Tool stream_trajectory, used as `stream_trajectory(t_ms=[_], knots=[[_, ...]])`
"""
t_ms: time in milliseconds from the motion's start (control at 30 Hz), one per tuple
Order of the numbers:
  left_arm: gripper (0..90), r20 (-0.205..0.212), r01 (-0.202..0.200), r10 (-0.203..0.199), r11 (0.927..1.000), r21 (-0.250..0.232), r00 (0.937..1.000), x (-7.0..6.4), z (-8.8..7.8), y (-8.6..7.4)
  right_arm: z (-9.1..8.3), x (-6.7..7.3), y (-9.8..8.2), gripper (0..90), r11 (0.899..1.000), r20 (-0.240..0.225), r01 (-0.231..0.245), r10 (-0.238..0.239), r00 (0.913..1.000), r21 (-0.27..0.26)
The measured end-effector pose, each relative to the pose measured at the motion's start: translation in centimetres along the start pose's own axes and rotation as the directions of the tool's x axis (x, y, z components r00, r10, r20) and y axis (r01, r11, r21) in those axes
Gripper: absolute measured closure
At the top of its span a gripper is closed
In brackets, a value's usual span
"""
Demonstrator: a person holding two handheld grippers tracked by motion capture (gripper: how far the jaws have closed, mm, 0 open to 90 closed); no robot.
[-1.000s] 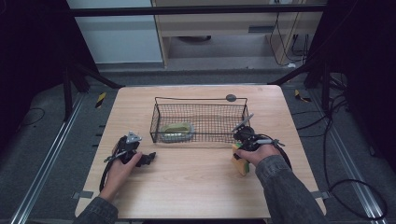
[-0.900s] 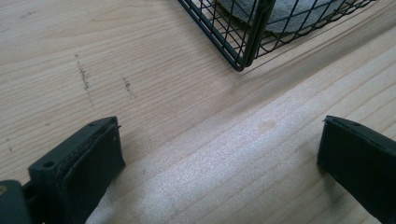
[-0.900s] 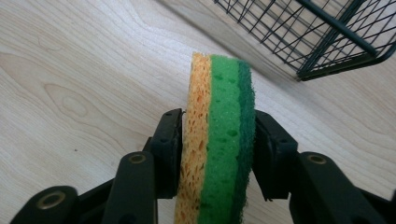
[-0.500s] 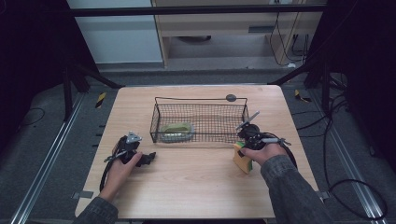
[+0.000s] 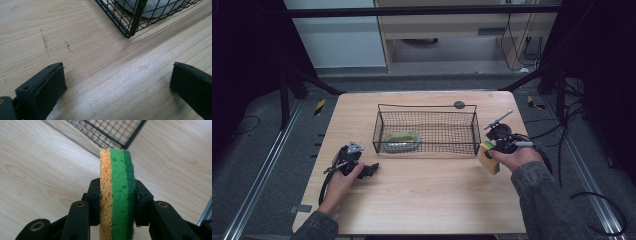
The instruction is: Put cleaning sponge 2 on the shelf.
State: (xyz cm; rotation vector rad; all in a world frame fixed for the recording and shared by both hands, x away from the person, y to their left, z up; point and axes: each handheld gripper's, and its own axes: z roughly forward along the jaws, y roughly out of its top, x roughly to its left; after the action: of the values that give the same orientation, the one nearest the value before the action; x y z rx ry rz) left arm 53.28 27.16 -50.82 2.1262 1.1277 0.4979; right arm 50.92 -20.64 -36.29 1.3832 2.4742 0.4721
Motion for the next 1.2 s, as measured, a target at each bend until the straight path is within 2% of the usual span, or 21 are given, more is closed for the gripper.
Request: stream_trajectory(t_ms=[233, 367, 633, 867, 1033, 1200], knots=[[0.0, -0.006, 0.004, -0.004, 1.0, 0.0, 1.0, -0.1, 0.0, 0.0, -1.1, -2.3, 0.2, 64.3, 0.998, 0.031, -0.02, 0.022, 0.9993, -0.06], [0.0, -0.006, 0.005, -0.005, 1.0, 0.0, 1.0, -0.1, 0.0, 0.0, -2.2, -3.5, 0.7, 64.4, 0.993, 0.043, -0.023, 0.028, 0.9987, -0.113], [0.0, -0.006, 0.012, -0.012, 0.9999, -0.004, 0.9999, -0.1, 0.0, -0.1, -4.9, -5.0, 3.1, 64.5, 0.979, 0.077, 0.012, 0.003, 0.997, -0.204], [0.0, -0.007, 0.008, -0.008, 1.0, -0.003, 0.9999, -0.1, 0.0, -0.1, -5.5, -4.9, 5.9, 64.5, 0.968, 0.088, 0.045, -0.024, 0.9958, -0.246], [0.0, -0.007, 0.008, -0.008, 1.0, -0.003, 0.9999, -0.1, 0.0, -0.1, -5.3, -3.9, 8.0, 64.5, 0.959, 0.089, 0.076, -0.053, 0.9946, -0.273], [0.0, -0.006, 0.008, -0.008, 1.0, -0.002, 1.0, -0.1, 0.0, 0.0, -4.6, -2.9, 9.7, 64.5, 0.956, 0.093, 0.091, -0.068, 0.9933, -0.277]])
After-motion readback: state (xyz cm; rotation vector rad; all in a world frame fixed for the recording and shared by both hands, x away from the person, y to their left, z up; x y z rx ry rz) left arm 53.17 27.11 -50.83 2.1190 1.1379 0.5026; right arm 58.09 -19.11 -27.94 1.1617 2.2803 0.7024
